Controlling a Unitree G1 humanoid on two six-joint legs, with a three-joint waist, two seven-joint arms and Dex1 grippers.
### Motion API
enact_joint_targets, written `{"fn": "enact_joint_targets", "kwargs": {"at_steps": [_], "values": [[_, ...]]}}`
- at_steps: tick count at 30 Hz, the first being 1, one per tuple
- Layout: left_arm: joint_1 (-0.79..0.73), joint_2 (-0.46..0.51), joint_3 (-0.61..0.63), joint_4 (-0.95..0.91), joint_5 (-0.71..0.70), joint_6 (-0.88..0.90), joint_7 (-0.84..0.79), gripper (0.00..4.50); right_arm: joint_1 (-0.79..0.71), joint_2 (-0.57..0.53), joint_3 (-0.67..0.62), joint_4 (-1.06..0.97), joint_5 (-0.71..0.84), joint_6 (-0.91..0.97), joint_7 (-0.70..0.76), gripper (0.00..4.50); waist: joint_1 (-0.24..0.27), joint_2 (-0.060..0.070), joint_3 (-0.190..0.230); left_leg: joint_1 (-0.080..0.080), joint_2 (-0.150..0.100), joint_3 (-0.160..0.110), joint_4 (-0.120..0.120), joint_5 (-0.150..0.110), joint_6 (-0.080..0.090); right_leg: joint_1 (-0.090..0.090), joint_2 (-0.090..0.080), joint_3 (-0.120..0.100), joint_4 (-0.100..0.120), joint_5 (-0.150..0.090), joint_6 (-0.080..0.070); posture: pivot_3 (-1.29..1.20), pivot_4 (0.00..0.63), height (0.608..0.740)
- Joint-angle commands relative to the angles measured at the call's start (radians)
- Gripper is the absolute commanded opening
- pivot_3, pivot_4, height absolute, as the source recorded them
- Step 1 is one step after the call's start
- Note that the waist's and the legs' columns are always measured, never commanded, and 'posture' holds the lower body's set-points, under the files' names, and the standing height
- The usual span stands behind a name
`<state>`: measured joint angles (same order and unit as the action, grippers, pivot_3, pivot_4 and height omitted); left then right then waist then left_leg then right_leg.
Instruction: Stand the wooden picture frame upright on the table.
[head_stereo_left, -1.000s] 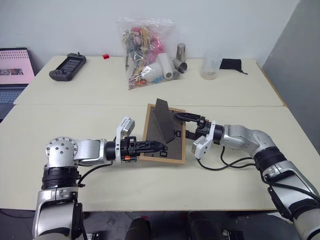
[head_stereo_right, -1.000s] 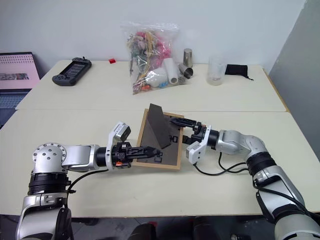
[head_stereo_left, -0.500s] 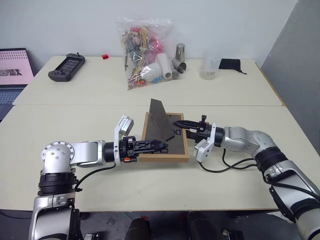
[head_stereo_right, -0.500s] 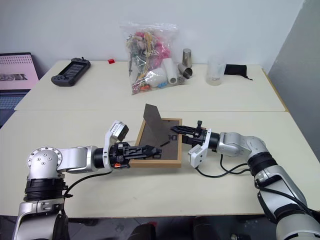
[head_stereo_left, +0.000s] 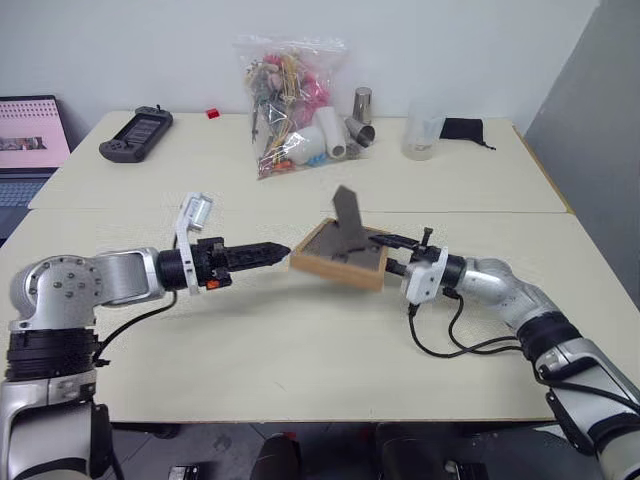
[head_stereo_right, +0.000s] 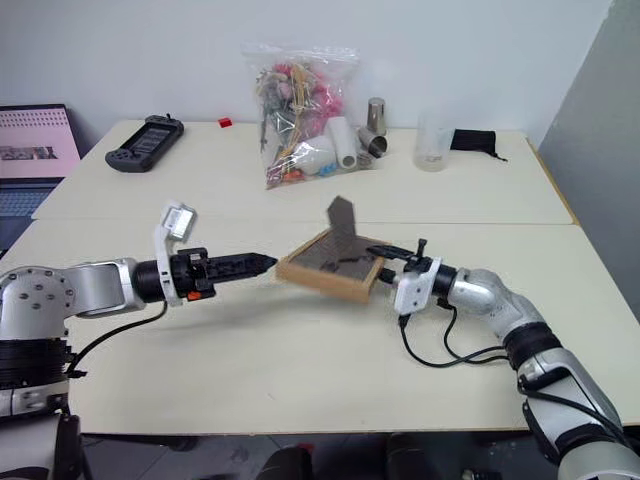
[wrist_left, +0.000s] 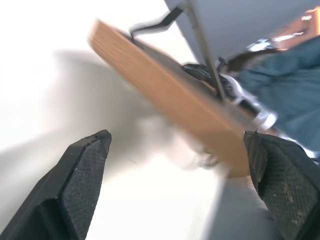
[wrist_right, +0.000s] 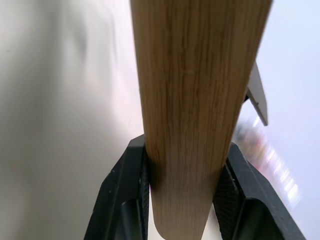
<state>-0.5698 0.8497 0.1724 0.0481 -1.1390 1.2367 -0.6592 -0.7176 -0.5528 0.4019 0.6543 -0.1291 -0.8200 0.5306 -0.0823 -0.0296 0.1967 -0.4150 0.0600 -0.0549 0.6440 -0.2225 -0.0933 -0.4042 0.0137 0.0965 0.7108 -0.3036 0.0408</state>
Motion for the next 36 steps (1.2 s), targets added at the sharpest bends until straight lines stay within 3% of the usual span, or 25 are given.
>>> {"fn": "enact_joint_targets", "kwargs": {"at_steps": [1, 5, 8, 13, 20, 27, 28, 36], "values": [[0.020, 0.036, -0.055, -0.116, 0.170, -0.157, -0.057, 4.50, 0.005, 0.006, -0.090, -0.157, 0.241, 0.227, 0.173, 1.29, 0.002, 0.000, 0.000, 0.000, 0.000, 0.000, 0.000, 0.000, 0.000, 0.000, 0.000, 0.000, 0.000, 0.000, 0.000, 0.00, 0.150, 0.740], [0.080, 0.025, -0.095, -0.222, 0.354, -0.330, -0.025, 4.50, 0.004, 0.049, -0.148, -0.296, 0.439, 0.614, 0.285, 1.29, 0.001, 0.000, 0.000, 0.000, 0.001, 0.000, 0.000, -0.002, 0.003, -0.001, 0.001, 0.000, 0.000, 0.000, 0.000, 0.00, 0.150, 0.740], [0.121, 0.010, -0.134, -0.271, 0.481, -0.449, -0.011, 4.50, -0.023, 0.112, -0.208, -0.359, 0.574, 0.938, 0.267, 1.29, 0.002, 0.000, 0.000, 0.000, 0.002, 0.000, 0.000, -0.002, 0.003, -0.001, 0.002, 0.000, 0.000, 0.000, 0.000, 0.00, 0.150, 0.740], [0.140, -0.032, -0.132, -0.286, 0.564, -0.542, -0.011, 4.50, -0.060, 0.188, -0.258, -0.356, 0.666, 1.226, 0.286, 1.29, 0.010, 0.000, 0.000, -0.001, 0.001, 0.001, 0.000, -0.002, 0.004, -0.002, 0.002, 0.000, 0.000, 0.000, 0.000, 0.00, 0.150, 0.740], [0.142, -0.074, -0.141, -0.289, 0.612, -0.556, -0.012, 4.50, -0.085, 0.259, -0.277, -0.169, 0.598, 1.239, 0.312, 1.29, 0.018, 0.000, 0.000, -0.001, 0.001, 0.001, 0.000, -0.002, 0.004, -0.002, 0.002, 0.000, -0.002, 0.000, 0.000, 0.00, 0.150, 0.740], [0.147, -0.096, -0.146, -0.284, 0.650, -0.561, -0.018, 4.50, -0.087, 0.286, -0.309, -0.105, 0.564, 1.255, 0.293, 1.29, 0.019, 0.000, 0.000, -0.002, 0.001, 0.001, -0.001, -0.002, 0.004, -0.002, 0.002, 0.000, -0.002, 0.000, 0.000, 0.00, 0.150, 0.740], [0.140, -0.098, -0.152, -0.272, 0.665, -0.564, -0.015, 4.50, -0.084, 0.288, -0.316, -0.108, 0.568, 1.263, 0.295, 1.99, 0.019, 0.000, 0.000, -0.001, 0.002, 0.001, -0.001, -0.002, 0.004, -0.002, 0.002, 0.000, -0.002, 0.000, 0.000, 0.00, 0.150, 0.740], [0.118, -0.114, -0.157, -0.227, 0.703, -0.580, -0.042, 4.50, -0.017, 0.252, -0.322, -0.217, 0.547, 1.298, 0.312, 3.99, 0.021, 0.000, 0.000, -0.002, 0.001, 0.001, -0.001, -0.002, 0.004, -0.002, 0.002, 0.000, -0.002, 0.000, 0.000, 0.00, 0.150, 0.740]]}}
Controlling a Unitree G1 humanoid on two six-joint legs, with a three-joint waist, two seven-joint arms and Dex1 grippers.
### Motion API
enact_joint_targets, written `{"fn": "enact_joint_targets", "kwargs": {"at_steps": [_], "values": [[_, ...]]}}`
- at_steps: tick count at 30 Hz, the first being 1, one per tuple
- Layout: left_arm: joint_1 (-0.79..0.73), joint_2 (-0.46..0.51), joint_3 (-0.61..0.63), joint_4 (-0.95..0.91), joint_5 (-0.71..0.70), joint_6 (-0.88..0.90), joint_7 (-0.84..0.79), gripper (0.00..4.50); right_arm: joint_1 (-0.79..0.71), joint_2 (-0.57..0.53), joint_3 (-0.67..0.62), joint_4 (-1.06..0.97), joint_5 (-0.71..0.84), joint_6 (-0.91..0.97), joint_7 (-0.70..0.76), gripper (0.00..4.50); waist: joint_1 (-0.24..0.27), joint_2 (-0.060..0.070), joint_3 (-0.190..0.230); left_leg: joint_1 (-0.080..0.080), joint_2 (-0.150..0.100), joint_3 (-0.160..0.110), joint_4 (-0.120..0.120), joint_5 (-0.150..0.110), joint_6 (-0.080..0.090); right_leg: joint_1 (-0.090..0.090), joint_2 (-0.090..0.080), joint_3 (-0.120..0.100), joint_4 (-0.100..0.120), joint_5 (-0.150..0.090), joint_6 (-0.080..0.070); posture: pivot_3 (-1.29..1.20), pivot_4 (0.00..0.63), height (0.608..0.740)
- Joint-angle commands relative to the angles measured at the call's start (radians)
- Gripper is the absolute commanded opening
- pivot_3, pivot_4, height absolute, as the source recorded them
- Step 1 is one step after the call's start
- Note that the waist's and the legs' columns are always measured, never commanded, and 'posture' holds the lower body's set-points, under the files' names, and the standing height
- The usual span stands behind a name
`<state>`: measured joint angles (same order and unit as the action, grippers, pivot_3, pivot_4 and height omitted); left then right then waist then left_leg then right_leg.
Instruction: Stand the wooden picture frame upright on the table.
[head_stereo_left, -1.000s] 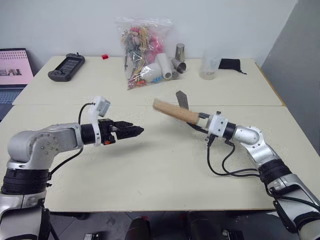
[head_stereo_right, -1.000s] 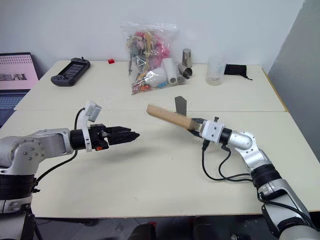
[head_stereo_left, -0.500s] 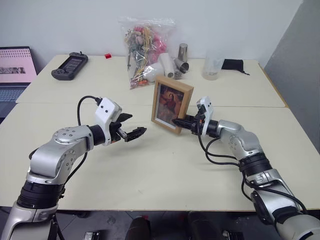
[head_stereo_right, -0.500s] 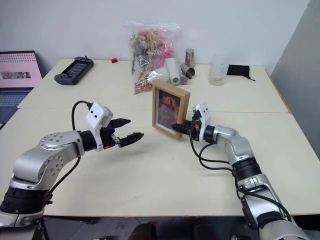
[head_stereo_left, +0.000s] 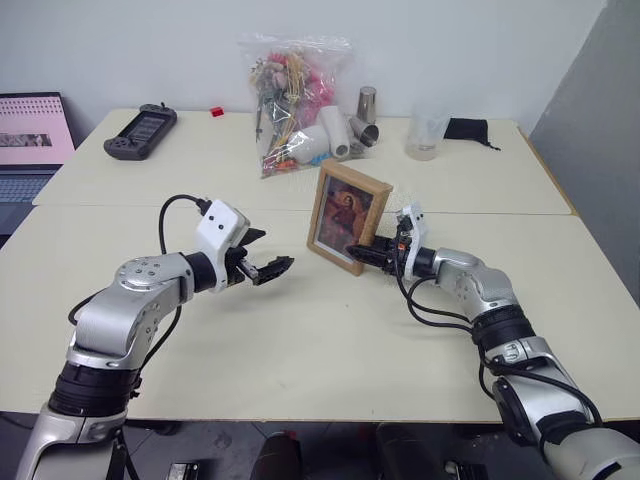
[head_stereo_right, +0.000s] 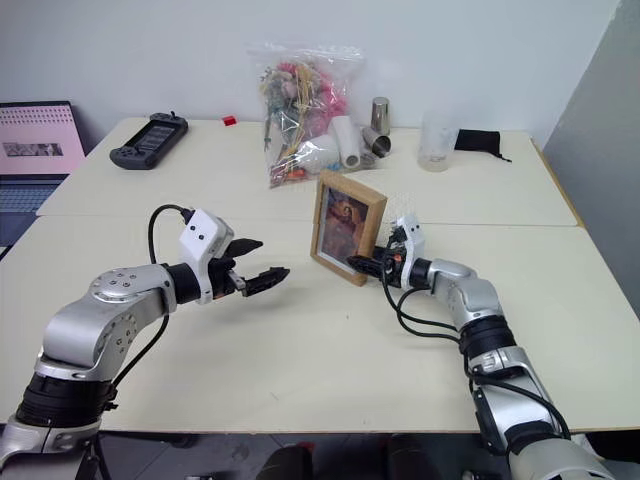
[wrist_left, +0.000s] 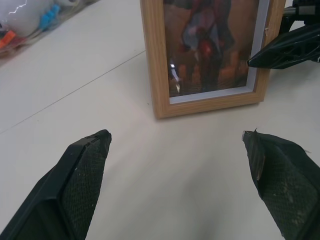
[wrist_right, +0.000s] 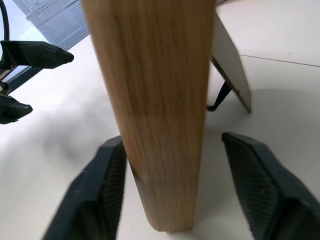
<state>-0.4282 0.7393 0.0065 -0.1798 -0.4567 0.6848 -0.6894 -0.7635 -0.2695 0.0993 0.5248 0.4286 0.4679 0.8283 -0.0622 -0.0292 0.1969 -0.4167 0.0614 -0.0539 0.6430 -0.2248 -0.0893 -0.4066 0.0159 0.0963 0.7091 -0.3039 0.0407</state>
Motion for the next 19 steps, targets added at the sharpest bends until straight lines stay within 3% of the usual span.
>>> {"fn": "enact_joint_targets", "kwargs": {"at_steps": [1, 2, 8, 13, 19], "values": [[-0.025, -0.006, 0.004, 0.008, 0.030, -0.032, -0.010, 4.50, 0.051, -0.049, -0.017, -0.120, -0.017, 0.011, 0.022, 4.28, 0.002, 0.000, 0.000, 0.000, 0.000, 0.000, 0.000, 0.000, 0.000, 0.000, 0.000, 0.000, 0.000, 0.000, 0.000, 0.00, 0.150, 0.740], [-0.025, -0.009, 0.001, 0.013, 0.036, -0.034, -0.010, 4.50, 0.073, -0.065, -0.019, -0.151, -0.022, 0.014, 0.025, 4.49, 0.003, 0.000, 0.000, 0.000, 0.000, 0.000, 0.000, 0.000, 0.000, 0.000, 0.000, 0.000, 0.000, 0.000, 0.000, 0.00, 0.150, 0.740], [-0.035, -0.034, 0.015, 0.056, 0.060, -0.046, 0.001, 4.50, 0.227, -0.245, -0.048, -0.375, -0.091, -0.017, 0.019, 4.49, 0.010, 0.000, 0.000, -0.001, -0.001, 0.000, 0.000, 0.000, 0.000, 0.000, 0.000, 0.000, -0.002, 0.000, 0.000, 0.00, 0.150, 0.740], [-0.080, -0.040, 0.058, 0.106, 0.023, -0.025, -0.022, 4.50, 0.292, -0.344, -0.161, -0.695, 0.058, 0.206, -0.001, 4.49, 0.003, 0.001, 0.000, 0.000, 0.000, 0.000, 0.000, 0.000, 0.000, 0.000, 0.000, 0.000, -0.002, 0.000, 0.000, 0.00, 0.150, 0.740], [-0.140, -0.018, 0.063, 0.182, 0.036, -0.049, -0.075, 4.50, 0.309, -0.359, -0.234, -0.919, 0.196, 0.403, -0.088, 4.49, 0.000, 0.000, 0.000, 0.000, 0.001, 0.000, 0.000, 0.000, 0.000, 0.001, 0.001, 0.000, -0.002, 0.000, 0.000, 0.00, 0.150, 0.740]]}}
